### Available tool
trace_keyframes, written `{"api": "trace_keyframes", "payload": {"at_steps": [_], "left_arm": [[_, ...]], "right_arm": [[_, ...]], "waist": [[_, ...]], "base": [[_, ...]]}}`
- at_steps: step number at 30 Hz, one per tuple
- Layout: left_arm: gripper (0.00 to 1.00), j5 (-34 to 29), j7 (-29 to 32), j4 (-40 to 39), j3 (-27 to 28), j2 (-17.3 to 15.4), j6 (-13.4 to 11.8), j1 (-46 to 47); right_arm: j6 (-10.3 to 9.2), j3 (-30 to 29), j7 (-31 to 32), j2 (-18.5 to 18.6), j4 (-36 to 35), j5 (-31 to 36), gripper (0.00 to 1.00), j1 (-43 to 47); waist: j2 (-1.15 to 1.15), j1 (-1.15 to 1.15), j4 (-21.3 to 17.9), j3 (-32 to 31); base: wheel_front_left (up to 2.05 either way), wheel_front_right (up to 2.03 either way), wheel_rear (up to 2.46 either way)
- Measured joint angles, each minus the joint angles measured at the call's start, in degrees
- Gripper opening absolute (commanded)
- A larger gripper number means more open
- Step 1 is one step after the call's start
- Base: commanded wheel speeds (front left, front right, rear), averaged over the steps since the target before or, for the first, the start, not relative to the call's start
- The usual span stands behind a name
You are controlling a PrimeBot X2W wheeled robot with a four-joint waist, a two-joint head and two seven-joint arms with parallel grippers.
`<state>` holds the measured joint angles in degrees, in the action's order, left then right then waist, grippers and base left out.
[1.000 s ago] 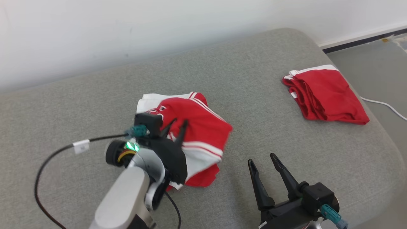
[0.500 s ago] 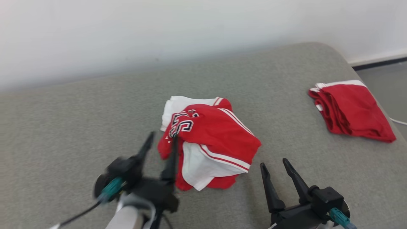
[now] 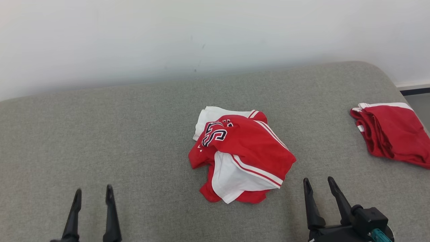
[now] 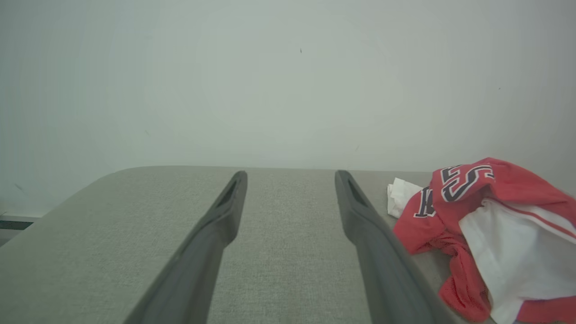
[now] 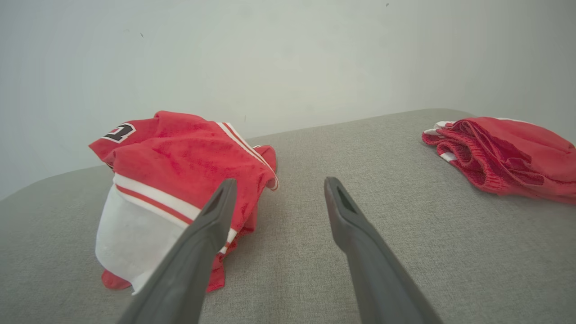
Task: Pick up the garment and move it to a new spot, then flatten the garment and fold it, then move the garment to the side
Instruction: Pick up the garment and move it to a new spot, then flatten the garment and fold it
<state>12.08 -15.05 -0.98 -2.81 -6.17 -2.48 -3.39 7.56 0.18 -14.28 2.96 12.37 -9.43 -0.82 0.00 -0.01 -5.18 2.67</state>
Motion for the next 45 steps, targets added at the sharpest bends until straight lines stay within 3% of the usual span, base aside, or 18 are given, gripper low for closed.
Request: {"api": "trace_keyframes", "payload": {"at_steps": [12,29,38,45], "left_arm": [[1.00,-4.6,0.0,5.8,5.8,1.7,2.5,-5.9],[1.00,-6.1,0.0,7.4,7.5,2.7,5.5,-4.6],[1.00,-6.5,0.0,7.8,7.0,3.0,6.6,-4.1],[1.00,-7.4,0.0,6.5,2.4,3.1,8.2,-0.2]], "right_arm": [[-0.01,-1.3,-0.4,0.0,3.3,1.4,1.00,1.7],[-0.01,-1.1,-0.6,0.0,2.6,1.5,1.00,0.9],[-0.01,-0.5,-0.6,0.0,2.8,1.5,1.00,0.6],[-0.01,0.4,-0.6,0.0,3.0,1.5,1.00,0.2]], "waist": [[0.00,0.00,0.2,-0.6],[0.01,0.01,0.3,1.2],[0.01,0.01,-0.1,1.3],[0.01,0.01,-1.7,1.0]], "base": [[0.00,0.00,0.00],[0.00,0.00,0.00],[0.00,0.00,0.00],[0.00,0.00,0.00]]}}
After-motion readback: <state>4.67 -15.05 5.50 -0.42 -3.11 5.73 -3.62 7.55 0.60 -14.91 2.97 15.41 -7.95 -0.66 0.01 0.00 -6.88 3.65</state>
